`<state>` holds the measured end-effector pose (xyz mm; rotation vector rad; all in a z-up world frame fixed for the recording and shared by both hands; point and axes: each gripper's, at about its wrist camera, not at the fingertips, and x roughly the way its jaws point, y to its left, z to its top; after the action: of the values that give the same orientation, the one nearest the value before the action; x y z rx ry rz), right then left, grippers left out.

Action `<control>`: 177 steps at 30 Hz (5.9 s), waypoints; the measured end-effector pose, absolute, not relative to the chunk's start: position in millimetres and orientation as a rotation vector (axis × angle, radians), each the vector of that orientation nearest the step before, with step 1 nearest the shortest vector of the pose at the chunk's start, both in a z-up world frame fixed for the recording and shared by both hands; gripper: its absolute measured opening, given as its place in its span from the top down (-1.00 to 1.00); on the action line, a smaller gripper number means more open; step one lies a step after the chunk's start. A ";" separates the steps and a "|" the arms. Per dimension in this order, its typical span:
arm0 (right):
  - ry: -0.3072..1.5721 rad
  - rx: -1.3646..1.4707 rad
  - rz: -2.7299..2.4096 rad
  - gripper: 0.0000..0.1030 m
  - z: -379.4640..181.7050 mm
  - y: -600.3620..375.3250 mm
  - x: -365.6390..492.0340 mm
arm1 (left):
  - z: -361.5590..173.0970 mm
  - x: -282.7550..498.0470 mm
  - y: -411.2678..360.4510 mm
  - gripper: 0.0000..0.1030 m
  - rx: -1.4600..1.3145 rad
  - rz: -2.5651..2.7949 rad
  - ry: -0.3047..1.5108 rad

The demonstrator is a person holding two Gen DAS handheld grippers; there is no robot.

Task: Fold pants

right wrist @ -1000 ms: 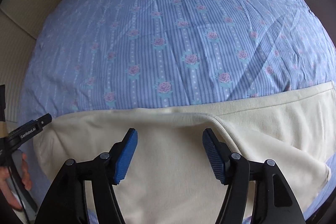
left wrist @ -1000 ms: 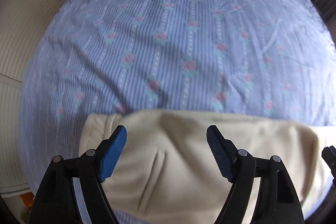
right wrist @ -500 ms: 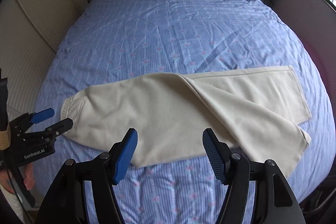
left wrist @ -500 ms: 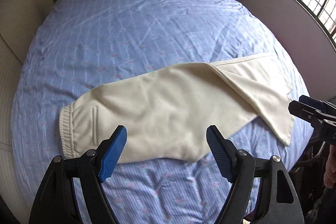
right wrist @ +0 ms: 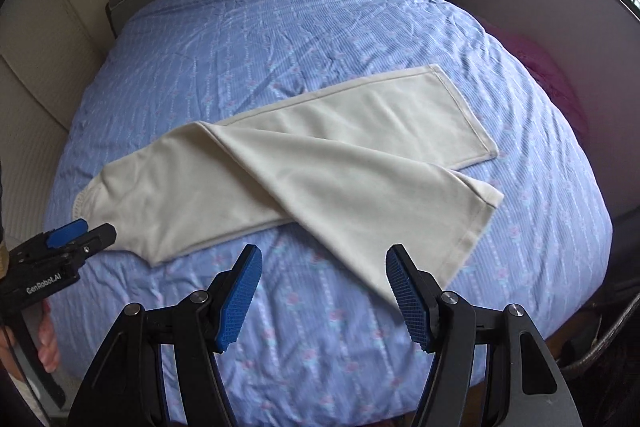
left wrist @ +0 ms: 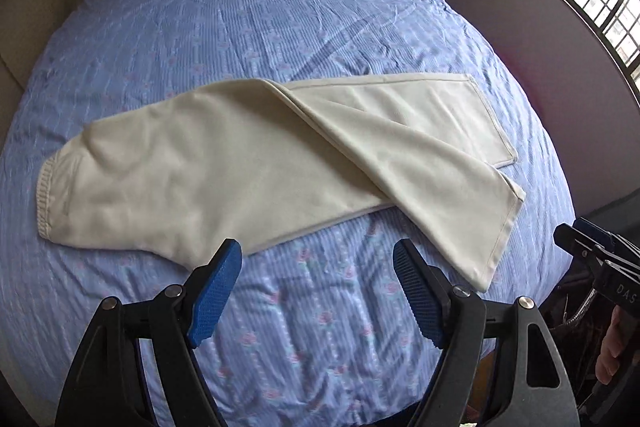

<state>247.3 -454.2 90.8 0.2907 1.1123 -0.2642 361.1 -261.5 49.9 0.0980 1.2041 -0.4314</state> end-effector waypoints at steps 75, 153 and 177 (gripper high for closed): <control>1.013 0.585 -0.526 0.22 -20.6 -815.0 385.9 | -20.9 624.8 -649.0 -0.42 0.310 -0.680 1.223; 1.003 0.295 -0.131 -0.54 59.4 -637.1 288.0 | 92.9 418.9 -423.0 -0.65 0.184 -0.385 1.072; 1.118 0.252 0.109 -0.54 52.7 -240.4 279.3 | 57.1 341.3 24.9 -0.88 -0.045 -0.095 1.152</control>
<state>279.3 -240.4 52.7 0.2523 1.1176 0.1087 341.3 24.9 57.0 -0.0448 1.1525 -0.0946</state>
